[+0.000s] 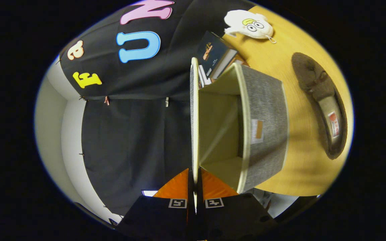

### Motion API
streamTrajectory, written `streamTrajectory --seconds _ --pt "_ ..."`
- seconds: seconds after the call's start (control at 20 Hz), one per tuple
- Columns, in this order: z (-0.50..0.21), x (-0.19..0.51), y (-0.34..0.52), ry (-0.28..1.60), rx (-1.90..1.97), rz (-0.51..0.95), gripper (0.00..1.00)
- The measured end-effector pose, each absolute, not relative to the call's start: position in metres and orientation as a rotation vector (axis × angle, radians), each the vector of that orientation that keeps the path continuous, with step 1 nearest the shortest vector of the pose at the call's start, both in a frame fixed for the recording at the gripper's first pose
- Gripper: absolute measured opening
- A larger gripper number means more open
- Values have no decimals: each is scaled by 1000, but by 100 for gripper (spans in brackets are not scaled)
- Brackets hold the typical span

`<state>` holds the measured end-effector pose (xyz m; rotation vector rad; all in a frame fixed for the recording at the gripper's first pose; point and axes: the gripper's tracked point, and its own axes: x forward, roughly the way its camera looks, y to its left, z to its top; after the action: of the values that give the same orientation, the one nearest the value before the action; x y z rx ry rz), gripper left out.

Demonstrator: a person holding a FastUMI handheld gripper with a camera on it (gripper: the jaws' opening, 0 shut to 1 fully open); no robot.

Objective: Open the storage box then place both shoes into the box .Put the left shoe in first, then the right shoe, with the right side of both shoes facing outward in a uniform manner.

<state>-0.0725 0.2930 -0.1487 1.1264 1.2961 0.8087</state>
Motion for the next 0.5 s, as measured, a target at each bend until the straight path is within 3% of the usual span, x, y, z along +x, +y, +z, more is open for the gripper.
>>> streamTrajectory --seconds 0.5 --pt "-84 -60 394 1230 1019 944 5"
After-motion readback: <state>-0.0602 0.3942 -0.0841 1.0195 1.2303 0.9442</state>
